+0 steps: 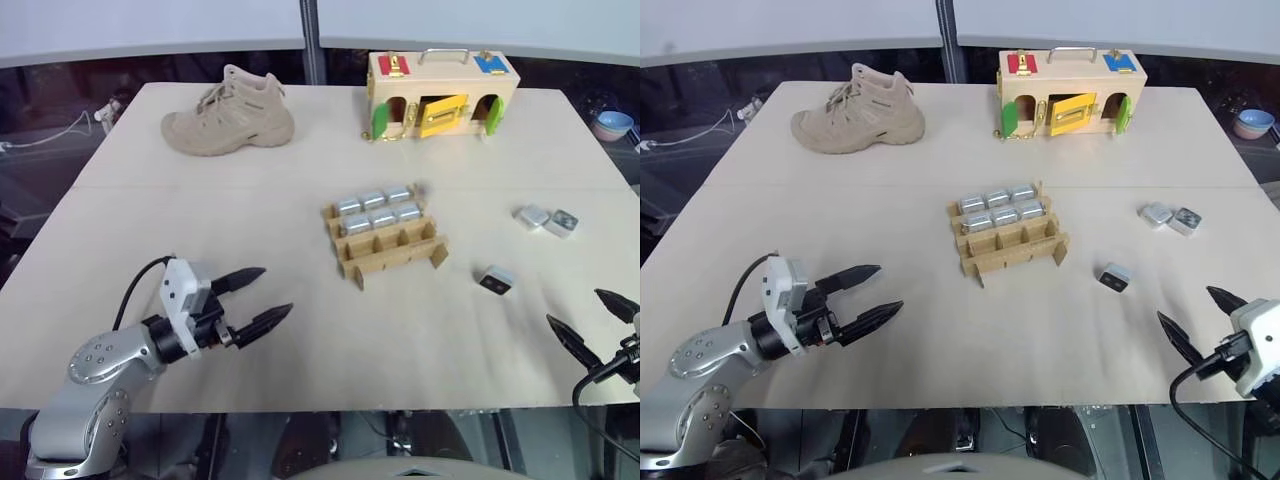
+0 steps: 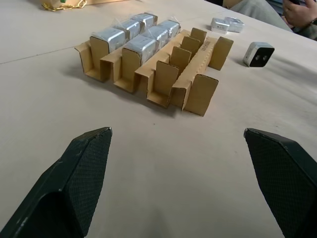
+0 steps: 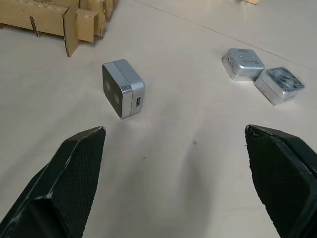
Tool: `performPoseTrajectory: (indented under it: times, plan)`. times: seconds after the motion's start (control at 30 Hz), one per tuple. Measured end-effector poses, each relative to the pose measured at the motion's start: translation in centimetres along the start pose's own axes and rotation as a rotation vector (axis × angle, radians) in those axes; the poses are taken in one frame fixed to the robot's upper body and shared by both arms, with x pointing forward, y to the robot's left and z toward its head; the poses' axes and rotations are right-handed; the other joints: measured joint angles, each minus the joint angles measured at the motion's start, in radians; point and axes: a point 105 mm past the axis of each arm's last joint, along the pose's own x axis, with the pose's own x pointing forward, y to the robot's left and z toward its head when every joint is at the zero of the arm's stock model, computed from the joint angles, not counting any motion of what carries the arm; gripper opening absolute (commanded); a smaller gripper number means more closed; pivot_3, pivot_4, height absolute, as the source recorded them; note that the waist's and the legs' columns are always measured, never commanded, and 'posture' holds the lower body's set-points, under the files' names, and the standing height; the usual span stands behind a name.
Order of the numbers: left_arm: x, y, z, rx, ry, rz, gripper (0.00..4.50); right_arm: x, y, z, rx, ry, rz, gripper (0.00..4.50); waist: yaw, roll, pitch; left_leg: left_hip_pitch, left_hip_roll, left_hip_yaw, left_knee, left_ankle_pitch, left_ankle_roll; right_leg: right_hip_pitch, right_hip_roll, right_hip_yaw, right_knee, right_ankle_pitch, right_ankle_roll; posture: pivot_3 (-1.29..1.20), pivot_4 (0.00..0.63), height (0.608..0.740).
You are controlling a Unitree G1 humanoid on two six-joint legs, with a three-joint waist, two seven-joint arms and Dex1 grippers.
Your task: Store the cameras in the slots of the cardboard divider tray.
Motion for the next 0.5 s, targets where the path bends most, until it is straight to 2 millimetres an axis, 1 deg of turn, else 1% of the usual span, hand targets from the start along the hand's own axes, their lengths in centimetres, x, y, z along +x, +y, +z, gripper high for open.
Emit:
performPoseTrajectory:
  times: [0.07, 0.1, 0.17, 0.23, 0.3, 0.4, 0.43, 0.5]
  plan:
    - [0.1, 0.0, 0.1, -0.007, -0.007, -0.003, 4.44, 0.1, -0.1, 0.2, 0.0, -0.006, 0.003, 4.47, 0.0, 0.0, 0.0, 0.0, 0.0, 0.0, 0.0, 0.0, 0.0, 0.0, 0.0, 0.0, 0.0, 0.0, 0.0, 0.0, 0.15, 0.74]
    - [0.3, 0.3, 0.6, -0.015, -0.032, -0.01, 4.44, 0.4, -0.2, 0.2, -0.003, 0.014, 0.019, 4.47, 0.0, 0.0, 0.0, 0.0, 0.0, 0.0, 0.0, 0.0, 0.0, 0.0, 0.0, 0.0, 0.0, 0.0, 0.0, 0.0, 0.15, 0.74]
    - [1.0, 1.3, 2.8, -0.001, -0.113, -0.031, 4.44, 1.5, -1.0, 1.7, -0.071, 0.044, 0.053, 4.47, 0.0, 0.001, 0.001, 0.0, 0.0, 0.001, 0.002, 0.0, 0.0, 0.0, 0.0, 0.0, 0.001, 0.0, 0.0, 0.0, 0.15, 0.74]
    - [1.2, 1.3, 4.7, 0.031, -0.168, -0.076, 4.44, 2.3, -1.2, 3.4, -0.127, 0.047, 0.074, 4.47, 0.0, -0.001, 0.0, 0.001, 0.0, 0.001, 0.002, 0.0, 0.0, 0.001, 0.001, 0.0, 0.001, 0.0, 0.0, 0.0, 0.15, 0.74]
    - [1.1, 0.5, 5.6, 0.033, -0.178, -0.184, 4.44, 3.2, -0.7, 3.9, -0.12, 0.088, 0.155, 4.47, -0.003, -0.001, 0.0, 0.001, 0.0, 0.001, 0.0, 0.0, 0.0, 0.001, 0.001, 0.0, 0.001, 0.0, 0.0, 0.0, 0.15, 0.74]
    - [0.6, -0.9, 5.8, 0.04, -0.143, -0.316, 4.44, 4.4, -0.3, 4.1, -0.095, 0.118, 0.23, 4.47, -0.003, 0.0, 0.0, 0.0, 0.0, 0.002, 0.0, 0.0, 0.0, 0.0, 0.003, 0.001, 0.0, 0.002, 0.002, 0.0, 0.15, 0.74]
    - [0.4, -1.8, 6.0, 0.056, -0.118, -0.395, 4.44, 5.1, -0.3, 3.9, -0.086, 0.146, 0.263, 4.47, -0.002, 0.0, 0.001, -0.001, 0.0, 0.002, 0.0, 0.0, 0.0, 0.0, 0.003, 0.001, -0.001, 0.003, 0.001, 0.0, 0.15, 0.74]
    - [0.2, -2.4, 6.0, 0.074, -0.095, -0.451, 4.44, 5.7, -0.3, 3.7, -0.078, 0.172, 0.29, 4.47, -0.001, 0.0, 0.001, -0.001, 0.0, 0.002, 0.0, 0.0, -0.001, 0.0, 0.003, 0.001, -0.002, 0.003, 0.001, 0.0, 0.15, 0.74]
